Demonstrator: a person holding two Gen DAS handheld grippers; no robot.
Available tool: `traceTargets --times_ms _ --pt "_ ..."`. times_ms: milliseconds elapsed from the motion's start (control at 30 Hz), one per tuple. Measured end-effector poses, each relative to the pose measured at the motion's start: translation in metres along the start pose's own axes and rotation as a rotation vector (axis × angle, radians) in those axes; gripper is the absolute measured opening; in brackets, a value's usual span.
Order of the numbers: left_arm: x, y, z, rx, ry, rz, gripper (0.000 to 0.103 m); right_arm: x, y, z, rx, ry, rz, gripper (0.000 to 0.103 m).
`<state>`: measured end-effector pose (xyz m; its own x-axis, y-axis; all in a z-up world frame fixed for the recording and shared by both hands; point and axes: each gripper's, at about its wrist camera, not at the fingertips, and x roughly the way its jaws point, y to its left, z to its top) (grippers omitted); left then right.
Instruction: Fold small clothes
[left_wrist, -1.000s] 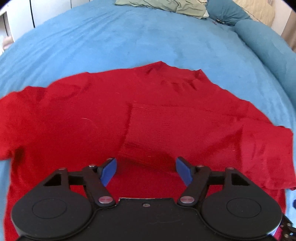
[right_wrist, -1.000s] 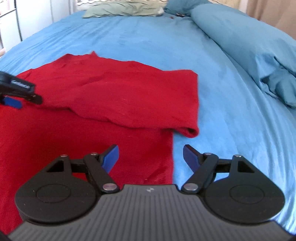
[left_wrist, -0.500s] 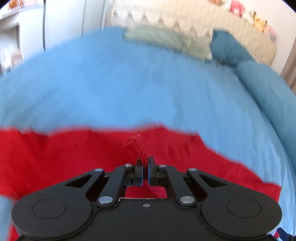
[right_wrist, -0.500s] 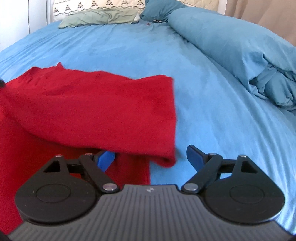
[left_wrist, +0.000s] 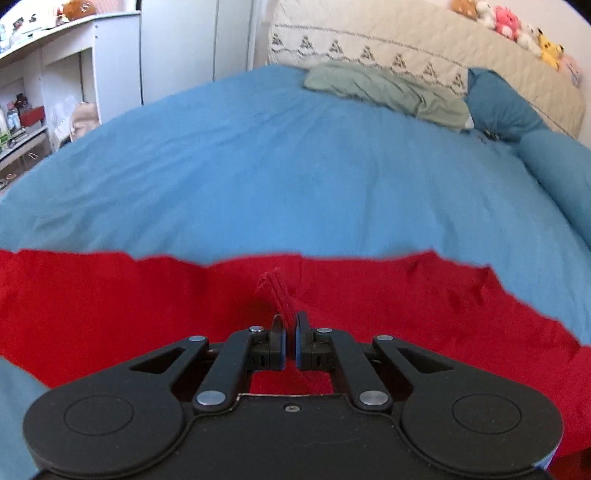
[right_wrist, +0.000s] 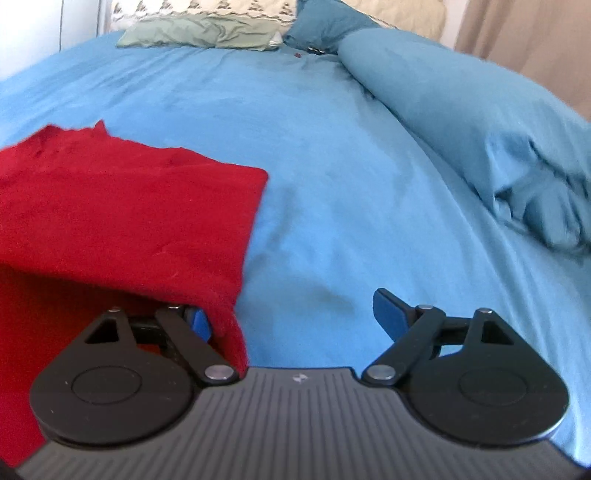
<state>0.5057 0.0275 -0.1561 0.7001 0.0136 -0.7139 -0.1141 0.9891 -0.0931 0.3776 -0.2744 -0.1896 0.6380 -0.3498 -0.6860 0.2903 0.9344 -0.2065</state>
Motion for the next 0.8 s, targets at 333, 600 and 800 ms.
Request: traceTargets --times_ms 333,600,800 --pt "-0.014 0.020 -0.034 0.097 0.104 0.082 0.026 -0.018 -0.011 0.004 -0.080 0.045 0.079 0.102" --pt "-0.052 0.011 -0.030 0.193 0.069 0.042 0.066 -0.074 0.021 0.037 -0.066 -0.049 0.231 0.103" --pt "-0.019 -0.008 -0.022 0.153 0.081 -0.043 0.066 -0.020 0.057 0.019 0.011 0.083 0.329 0.103"
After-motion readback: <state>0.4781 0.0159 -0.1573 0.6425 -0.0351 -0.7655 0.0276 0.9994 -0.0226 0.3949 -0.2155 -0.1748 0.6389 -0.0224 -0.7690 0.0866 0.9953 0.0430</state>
